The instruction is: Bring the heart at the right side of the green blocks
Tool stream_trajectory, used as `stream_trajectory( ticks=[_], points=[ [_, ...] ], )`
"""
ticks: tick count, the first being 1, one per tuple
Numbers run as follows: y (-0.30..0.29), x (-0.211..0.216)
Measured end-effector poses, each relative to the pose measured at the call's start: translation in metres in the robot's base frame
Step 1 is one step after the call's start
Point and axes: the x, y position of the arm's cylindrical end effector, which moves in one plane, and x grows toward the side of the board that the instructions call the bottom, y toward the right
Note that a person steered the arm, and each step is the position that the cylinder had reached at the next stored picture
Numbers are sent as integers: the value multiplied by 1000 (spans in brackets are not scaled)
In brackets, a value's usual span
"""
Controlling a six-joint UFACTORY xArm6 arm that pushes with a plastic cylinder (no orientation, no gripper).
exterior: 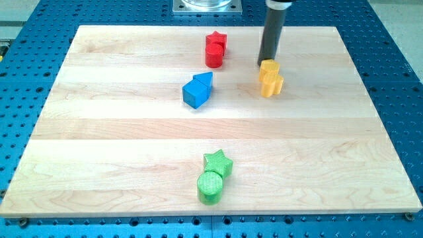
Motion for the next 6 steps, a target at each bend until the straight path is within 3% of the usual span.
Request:
stream_trajectory(
  ticks=[1,2,3,5,6],
  points=[
    [27,47],
    [-6,33],
    [-35,67],
    [54,170],
    [61,184]
  ],
)
